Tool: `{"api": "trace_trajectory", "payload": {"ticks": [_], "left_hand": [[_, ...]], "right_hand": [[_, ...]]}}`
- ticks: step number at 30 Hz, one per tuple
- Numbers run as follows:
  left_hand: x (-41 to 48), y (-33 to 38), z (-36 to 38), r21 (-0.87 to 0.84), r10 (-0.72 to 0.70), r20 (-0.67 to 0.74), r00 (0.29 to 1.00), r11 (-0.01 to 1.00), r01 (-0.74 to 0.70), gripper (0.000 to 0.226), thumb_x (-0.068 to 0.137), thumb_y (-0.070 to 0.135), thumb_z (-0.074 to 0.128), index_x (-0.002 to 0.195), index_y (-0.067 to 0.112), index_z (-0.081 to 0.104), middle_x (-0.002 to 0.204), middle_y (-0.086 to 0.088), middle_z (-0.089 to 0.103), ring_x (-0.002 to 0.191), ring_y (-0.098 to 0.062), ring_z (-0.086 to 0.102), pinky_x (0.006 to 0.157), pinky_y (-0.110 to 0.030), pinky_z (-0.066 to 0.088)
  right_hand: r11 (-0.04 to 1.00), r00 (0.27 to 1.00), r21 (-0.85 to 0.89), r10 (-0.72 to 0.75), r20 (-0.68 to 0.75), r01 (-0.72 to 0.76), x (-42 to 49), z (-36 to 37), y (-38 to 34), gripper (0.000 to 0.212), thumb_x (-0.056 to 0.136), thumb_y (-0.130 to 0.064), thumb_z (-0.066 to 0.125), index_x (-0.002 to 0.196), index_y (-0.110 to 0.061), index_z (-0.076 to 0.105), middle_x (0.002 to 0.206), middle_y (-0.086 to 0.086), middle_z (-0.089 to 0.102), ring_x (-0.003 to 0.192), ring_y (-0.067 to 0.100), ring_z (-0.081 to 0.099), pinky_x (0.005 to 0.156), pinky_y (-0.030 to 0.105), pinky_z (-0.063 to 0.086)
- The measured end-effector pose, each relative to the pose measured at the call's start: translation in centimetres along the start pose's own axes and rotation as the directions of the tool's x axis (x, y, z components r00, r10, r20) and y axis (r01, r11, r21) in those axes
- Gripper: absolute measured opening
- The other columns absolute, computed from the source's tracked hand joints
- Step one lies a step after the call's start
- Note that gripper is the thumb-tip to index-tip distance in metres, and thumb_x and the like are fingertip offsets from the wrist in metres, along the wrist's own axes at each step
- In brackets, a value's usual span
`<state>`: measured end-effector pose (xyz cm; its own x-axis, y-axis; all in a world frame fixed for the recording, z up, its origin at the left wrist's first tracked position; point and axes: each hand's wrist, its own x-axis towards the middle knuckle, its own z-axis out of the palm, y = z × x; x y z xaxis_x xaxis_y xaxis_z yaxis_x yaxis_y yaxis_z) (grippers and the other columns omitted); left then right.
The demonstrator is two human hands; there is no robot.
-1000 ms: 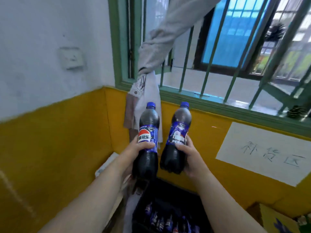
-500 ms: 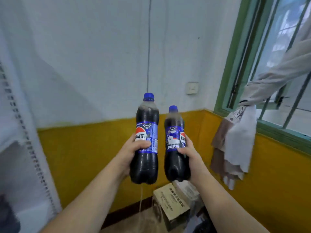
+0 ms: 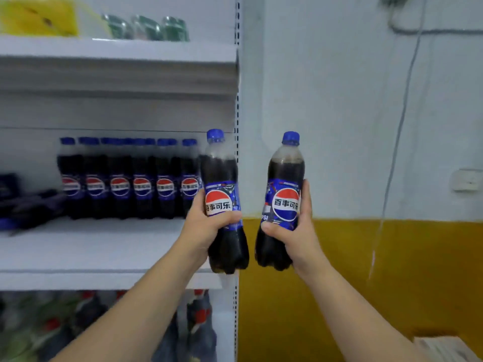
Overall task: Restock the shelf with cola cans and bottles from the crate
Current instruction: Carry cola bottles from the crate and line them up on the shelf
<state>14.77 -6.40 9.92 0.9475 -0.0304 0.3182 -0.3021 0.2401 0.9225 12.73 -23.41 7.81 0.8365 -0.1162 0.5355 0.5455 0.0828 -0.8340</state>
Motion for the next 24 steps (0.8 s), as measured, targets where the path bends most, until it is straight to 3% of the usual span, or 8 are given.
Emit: {"api": "trace_trajectory", "payload": {"ticks": [5,9,12,17,20,24], "left_hand": [[-0.3,1.5,-8.0,0.168,0.118,-0.19,0.975,0.982,-0.086,0.083,0.064,-0.004,0.079,0.127,0.027,0.034,0.107,0.004,0.058,0.095,-0.011,0.059,0.081,-0.028,0.049],[0.6,1.8,-13.1,0.257,0.163,-0.242,0.957,0.961,-0.099,0.091,0.064,-0.002,0.08,0.135,0.024,0.029,0.115,0.003,0.056,0.1,-0.009,0.057,0.088,-0.03,0.046],[1.7,2.0,-15.7,0.284,0.166,-0.259,0.952,0.955,-0.089,0.092,0.065,-0.001,0.08,0.135,0.026,0.028,0.113,0.005,0.057,0.099,-0.008,0.058,0.084,-0.027,0.047],[3.2,2.5,-19.8,0.297,0.196,-0.328,0.924,0.95,-0.095,0.089,0.066,-0.004,0.078,0.131,0.029,0.028,0.11,0.009,0.056,0.096,-0.005,0.058,0.075,-0.02,0.047],[4.0,2.7,-23.1,0.303,0.205,-0.402,0.893,0.95,-0.081,0.092,0.066,-0.004,0.078,0.136,0.025,0.027,0.115,0.004,0.053,0.101,-0.011,0.056,0.086,-0.028,0.046],[5.6,3.2,-28.4,0.314,0.202,-0.446,0.872,0.948,-0.059,0.091,0.064,-0.007,0.077,0.135,0.024,0.028,0.113,0.002,0.053,0.1,-0.014,0.055,0.084,-0.031,0.044]], "right_hand": [[0.999,0.998,-0.035,0.006,0.066,-0.004,0.8,8.5,2.0,0.115,0.065,0.012,0.075,0.139,-0.048,0.011,0.137,-0.005,0.045,0.116,0.009,0.054,0.089,0.027,0.05],[0.997,0.99,-0.07,0.04,0.138,-0.03,1.6,13.8,3.2,0.119,0.065,0.009,0.077,0.143,-0.046,0.006,0.137,-0.009,0.043,0.115,0.003,0.052,0.089,0.022,0.047],[0.997,0.98,-0.078,0.039,0.196,-0.025,2.8,16.9,4.4,0.116,0.066,0.008,0.076,0.139,-0.048,0.005,0.132,-0.013,0.043,0.11,-0.004,0.051,0.082,0.013,0.046],[0.993,0.963,-0.122,0.032,0.266,0.001,5.3,22.1,5.7,0.117,0.068,0.003,0.077,0.143,-0.044,0.002,0.133,-0.012,0.038,0.119,0.006,0.045,0.097,0.026,0.042],[0.986,0.958,-0.17,0.045,0.283,0.004,6.5,25.5,6.4,0.118,0.068,0.001,0.078,0.146,-0.04,-0.002,0.137,-0.011,0.034,0.12,0.002,0.037,0.099,0.027,0.034],[0.975,0.953,-0.22,0.051,0.298,0.017,7.8,30.3,8.1,0.123,0.067,0.003,0.078,0.146,-0.04,-0.004,0.142,-0.009,0.035,0.117,0.001,0.038,0.097,0.024,0.034]]}}
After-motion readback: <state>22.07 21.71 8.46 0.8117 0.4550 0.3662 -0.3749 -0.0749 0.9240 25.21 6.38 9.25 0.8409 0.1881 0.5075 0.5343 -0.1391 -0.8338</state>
